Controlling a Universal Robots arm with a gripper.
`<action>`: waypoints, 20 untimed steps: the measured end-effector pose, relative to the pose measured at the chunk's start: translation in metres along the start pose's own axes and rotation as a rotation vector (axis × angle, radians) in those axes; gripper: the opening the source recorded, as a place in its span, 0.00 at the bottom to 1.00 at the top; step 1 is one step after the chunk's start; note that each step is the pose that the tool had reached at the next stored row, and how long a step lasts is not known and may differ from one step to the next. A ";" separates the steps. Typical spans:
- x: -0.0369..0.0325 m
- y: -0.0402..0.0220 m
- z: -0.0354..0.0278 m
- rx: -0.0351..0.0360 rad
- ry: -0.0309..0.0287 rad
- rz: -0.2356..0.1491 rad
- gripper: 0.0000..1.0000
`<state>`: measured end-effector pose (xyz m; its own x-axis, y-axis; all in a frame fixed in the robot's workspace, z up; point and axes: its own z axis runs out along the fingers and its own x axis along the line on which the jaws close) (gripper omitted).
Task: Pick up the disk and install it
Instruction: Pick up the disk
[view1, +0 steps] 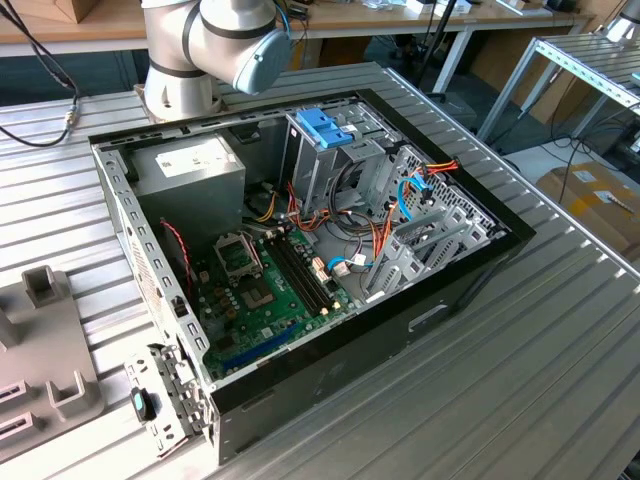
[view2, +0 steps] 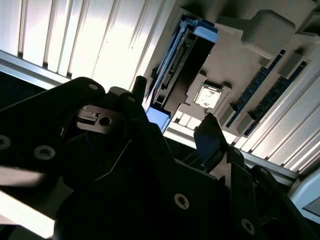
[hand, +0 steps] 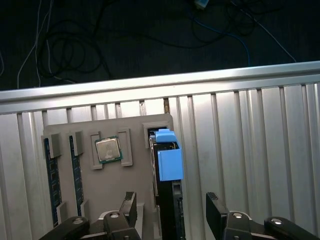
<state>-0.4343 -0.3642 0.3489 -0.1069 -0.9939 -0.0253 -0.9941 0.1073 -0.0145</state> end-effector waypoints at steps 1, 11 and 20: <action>0.0000 0.0000 0.0002 0.0000 0.0000 0.000 0.66; 0.0003 0.0002 0.0122 0.0000 0.0000 0.000 0.66; 0.0009 0.0005 0.0342 0.0000 0.0000 0.000 0.66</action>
<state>-0.4343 -0.3642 0.3147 -0.1069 -0.9939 -0.0253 -0.9941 0.1073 -0.0145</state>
